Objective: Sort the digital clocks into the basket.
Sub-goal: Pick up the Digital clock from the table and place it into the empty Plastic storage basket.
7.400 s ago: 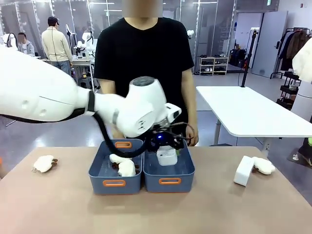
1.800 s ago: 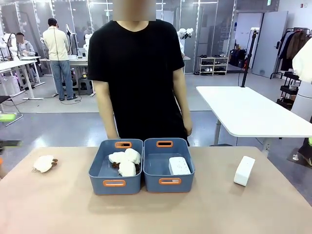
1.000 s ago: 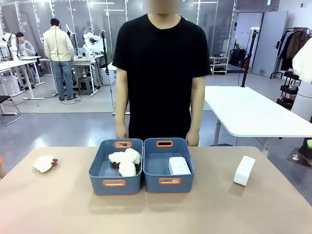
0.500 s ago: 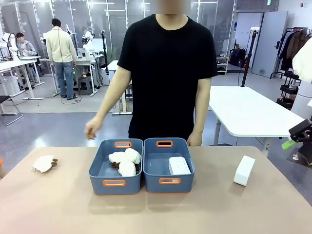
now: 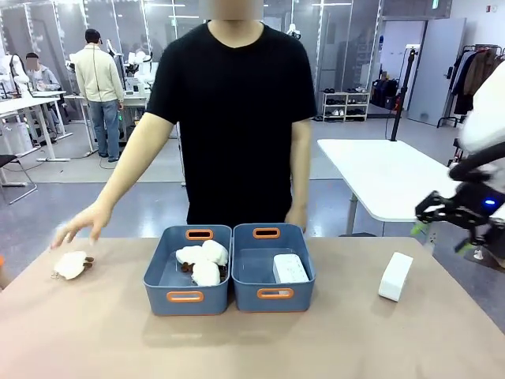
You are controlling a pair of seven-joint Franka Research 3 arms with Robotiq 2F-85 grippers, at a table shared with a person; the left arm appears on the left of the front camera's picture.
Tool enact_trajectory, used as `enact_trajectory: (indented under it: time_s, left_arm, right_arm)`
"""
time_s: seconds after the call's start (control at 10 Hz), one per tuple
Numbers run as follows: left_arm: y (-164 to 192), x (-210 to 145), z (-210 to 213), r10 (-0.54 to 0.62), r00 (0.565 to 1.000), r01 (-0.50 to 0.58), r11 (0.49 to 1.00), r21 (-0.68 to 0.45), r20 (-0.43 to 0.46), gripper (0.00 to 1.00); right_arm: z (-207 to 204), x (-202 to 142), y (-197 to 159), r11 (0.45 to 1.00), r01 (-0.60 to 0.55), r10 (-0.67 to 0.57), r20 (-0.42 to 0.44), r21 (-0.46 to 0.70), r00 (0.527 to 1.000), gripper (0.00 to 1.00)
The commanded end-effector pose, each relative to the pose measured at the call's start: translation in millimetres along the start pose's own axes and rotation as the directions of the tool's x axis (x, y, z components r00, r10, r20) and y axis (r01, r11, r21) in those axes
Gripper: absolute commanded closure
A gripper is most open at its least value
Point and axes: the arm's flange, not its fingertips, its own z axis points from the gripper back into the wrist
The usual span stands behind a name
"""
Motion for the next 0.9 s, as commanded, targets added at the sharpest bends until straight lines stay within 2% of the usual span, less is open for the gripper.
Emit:
enact_trajectory:
  time_s: [0.0,0.1,0.2,0.4,0.5,0.6,0.7,0.8]
  left_arm:
    - [-1.7,-2.1,2.0,-0.015,1.000,0.015,1.000,-0.004,-0.014,0.00]
    - [-1.7,-2.1,2.0,-0.015,1.000,0.015,1.000,-0.004,-0.014,0.00]
    - [-1.7,-2.1,2.0,-0.015,1.000,0.015,1.000,-0.004,-0.014,0.00]
    - [-1.7,-2.1,2.0,-0.015,1.000,0.015,1.000,-0.004,-0.014,0.00]
    - [-1.7,-2.1,2.0,-0.015,1.000,0.015,1.000,-0.004,-0.014,0.00]
    - [-1.7,-2.1,2.0,-0.015,1.000,0.015,1.000,-0.004,-0.014,0.00]
    - [-1.7,-2.1,2.0,-0.015,1.000,0.015,1.000,-0.004,-0.014,0.00]
    - [-1.7,-2.1,2.0,-0.015,1.000,0.015,1.000,-0.004,-0.014,0.00]
  right_arm:
    - [-19.5,38.6,23.8,0.988,0.117,-0.116,0.017,-0.099,0.993,0.00]
    - [-26.0,42.3,30.7,0.989,0.134,-0.130,0.059,-0.068,0.990,0.00]
    - [-17.7,16.7,17.6,0.999,0.043,-0.043,0.013,-0.034,0.999,0.00]
    - [-17.7,16.7,17.6,0.999,0.043,-0.043,0.013,-0.034,0.999,0.00]
    - [-27.8,31.3,24.5,0.996,0.075,-0.074,0.024,-0.048,0.997,0.00]
    - [-15.6,21.4,29.8,0.994,0.022,-0.023,-0.005,-0.104,1.000,0.00]
    - [-44.9,18.5,40.2,0.977,0.035,-0.048,-0.056,-0.209,0.997,0.00]
    - [-72.1,24.0,45.7,0.969,0.063,-0.079,-0.060,-0.240,0.995,0.00]
